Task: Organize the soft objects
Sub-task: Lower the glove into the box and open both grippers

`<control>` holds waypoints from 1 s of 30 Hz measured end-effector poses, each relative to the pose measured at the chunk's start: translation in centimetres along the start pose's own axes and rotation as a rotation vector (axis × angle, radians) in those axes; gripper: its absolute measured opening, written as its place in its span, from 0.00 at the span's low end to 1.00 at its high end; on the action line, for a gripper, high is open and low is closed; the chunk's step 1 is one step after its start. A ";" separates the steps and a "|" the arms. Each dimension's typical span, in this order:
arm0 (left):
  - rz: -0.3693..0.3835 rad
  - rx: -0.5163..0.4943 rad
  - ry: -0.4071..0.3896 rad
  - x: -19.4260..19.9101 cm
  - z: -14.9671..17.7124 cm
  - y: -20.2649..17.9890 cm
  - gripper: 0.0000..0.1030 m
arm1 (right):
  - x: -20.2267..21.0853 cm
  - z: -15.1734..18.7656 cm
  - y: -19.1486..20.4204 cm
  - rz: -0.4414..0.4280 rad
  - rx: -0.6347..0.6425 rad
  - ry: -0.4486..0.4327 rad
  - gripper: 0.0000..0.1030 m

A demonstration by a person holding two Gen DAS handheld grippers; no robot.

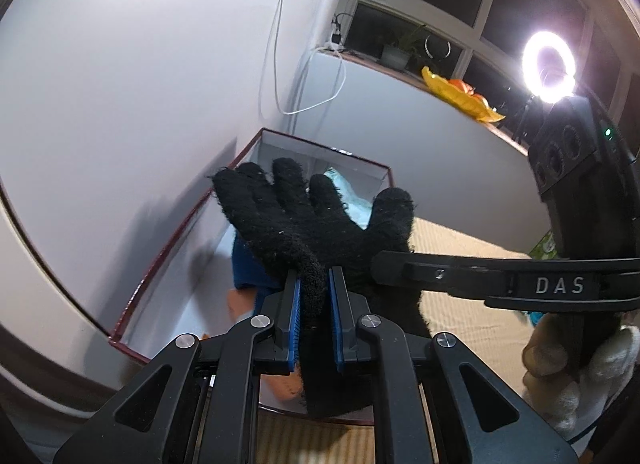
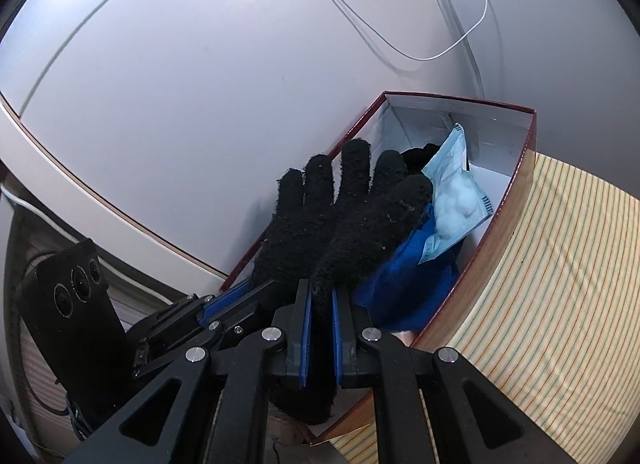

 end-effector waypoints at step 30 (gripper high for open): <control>-0.181 -0.070 -0.010 0.1 1.2 1.0 0.32 | 0.6 0.2 1.0 0.225 0.205 -0.070 0.53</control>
Point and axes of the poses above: each gripper's, at about its wrist camera, not at the fingertips, and x roughly against the way its jaws point, y to its left, z to its underside, the point moved 1 cm from there along -x, roughly the way its jaws point, and after that the axes turned 7 degrees about -z, right-handed, at the moved point
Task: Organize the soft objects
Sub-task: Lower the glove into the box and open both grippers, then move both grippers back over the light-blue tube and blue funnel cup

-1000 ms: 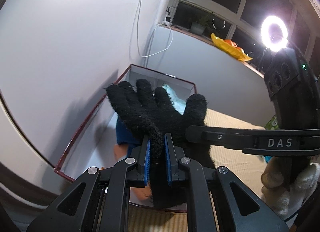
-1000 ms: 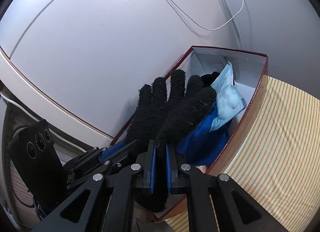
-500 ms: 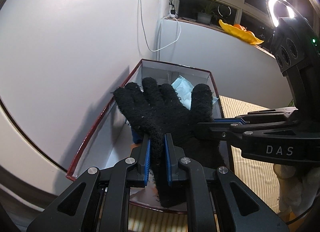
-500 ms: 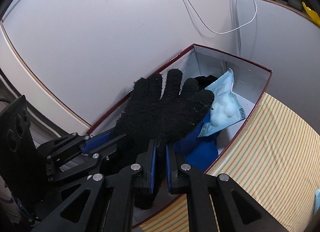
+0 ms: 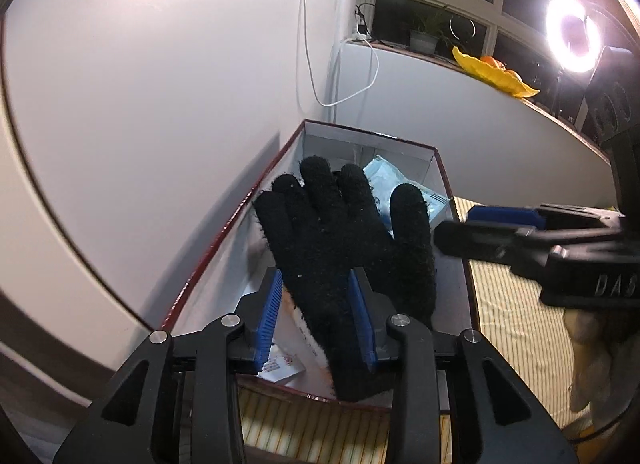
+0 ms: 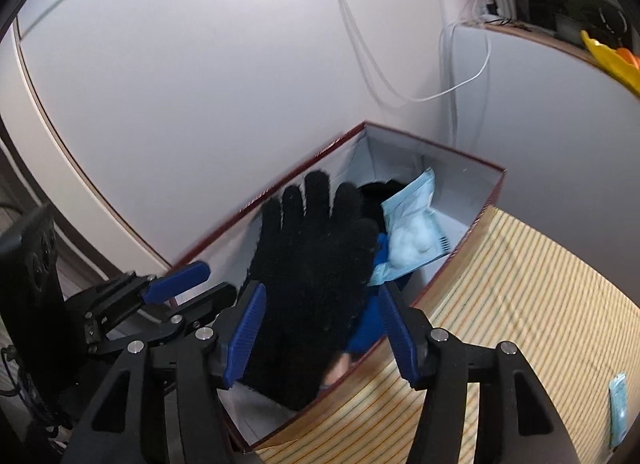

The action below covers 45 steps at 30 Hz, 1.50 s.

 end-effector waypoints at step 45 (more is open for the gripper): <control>0.363 -0.180 0.010 2.5 2.4 -22.3 0.53 | 22.6 19.1 -15.6 0.393 -0.217 -0.196 0.59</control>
Point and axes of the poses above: each gripper's, at about its wrist camera, not at the fingertips, and x roughly against the way its jaws point, y to its left, z to its underside, the point moved 1 cm from there along -x, roughly the way its jaws point, and after that the axes turned 7 degrees about -z, right-handed, at the moved point
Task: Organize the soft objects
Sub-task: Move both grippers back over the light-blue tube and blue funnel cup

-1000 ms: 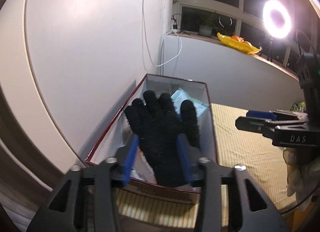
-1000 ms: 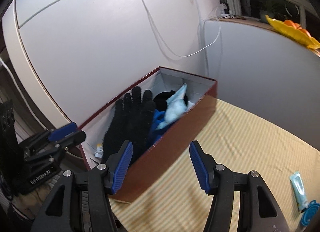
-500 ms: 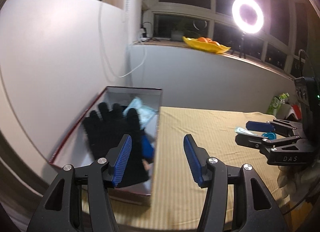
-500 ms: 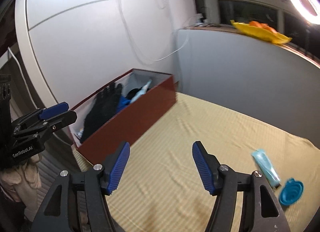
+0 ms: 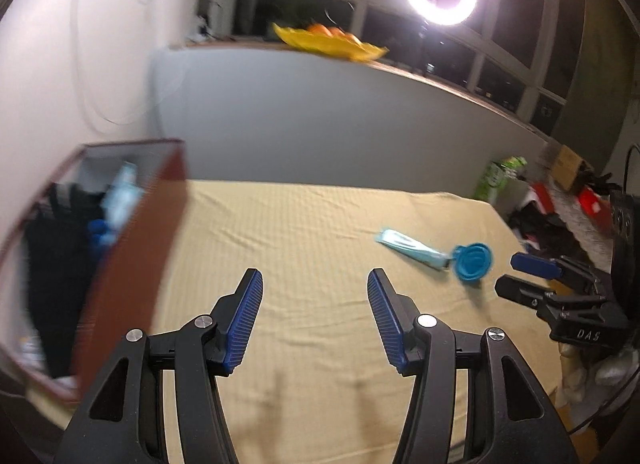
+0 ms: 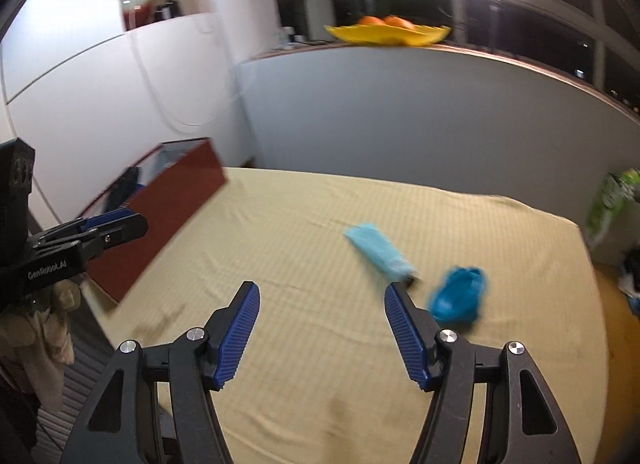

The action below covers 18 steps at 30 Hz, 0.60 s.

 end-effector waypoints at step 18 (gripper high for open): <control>0.081 0.088 0.261 -12.6 -2.5 -10.8 0.57 | -1.6 1.5 -12.0 0.105 -0.219 0.077 0.59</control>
Point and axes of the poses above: each gripper's, at about its wrist camera, not at the fingertips, and x roughly against the way its jaws point, y to its left, z to its underside, the point moved 1 cm from there along -x, roughly the way its jaws point, and after that the axes turned 7 degrees about -z, right-handed, at the moved point
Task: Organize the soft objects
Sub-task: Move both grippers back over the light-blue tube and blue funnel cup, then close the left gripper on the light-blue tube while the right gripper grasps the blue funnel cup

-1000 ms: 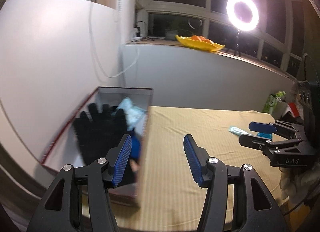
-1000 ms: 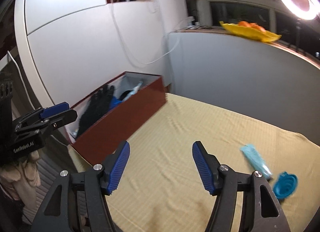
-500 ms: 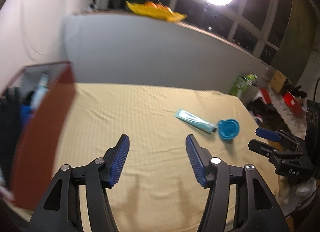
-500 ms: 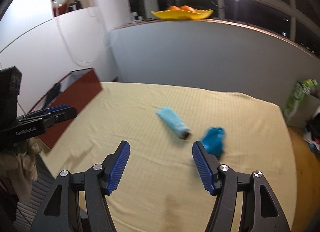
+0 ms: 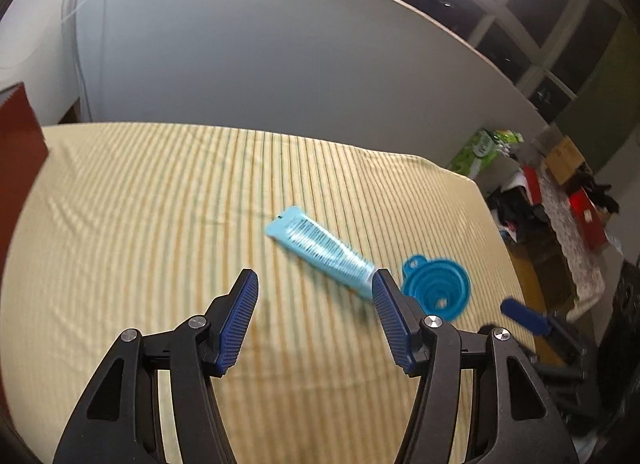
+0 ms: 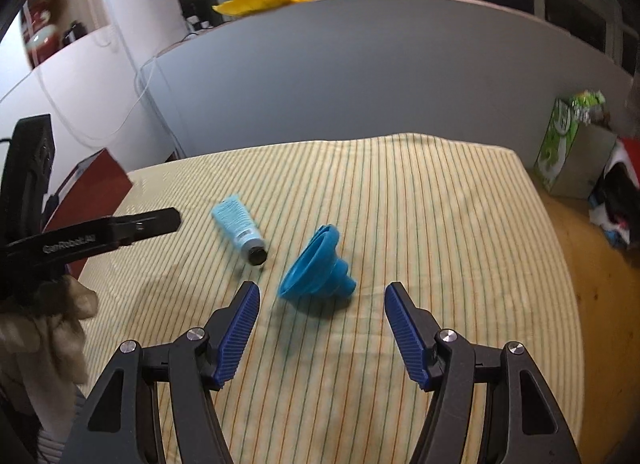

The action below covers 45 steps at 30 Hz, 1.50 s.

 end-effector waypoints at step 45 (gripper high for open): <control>-0.129 -0.211 0.045 -4.6 1.7 -3.4 0.27 | -5.0 -1.6 -2.4 -0.092 -0.153 0.160 0.27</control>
Point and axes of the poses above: each gripper's, at about its wrist camera, not at the fingertips, and x roughly against the way its jaws point, y to its left, z to its underside, the point moved 1 cm from there along -x, roughly the way its jaws point, and after that the axes turned 7 degrees about -z, right-handed, at the moved point
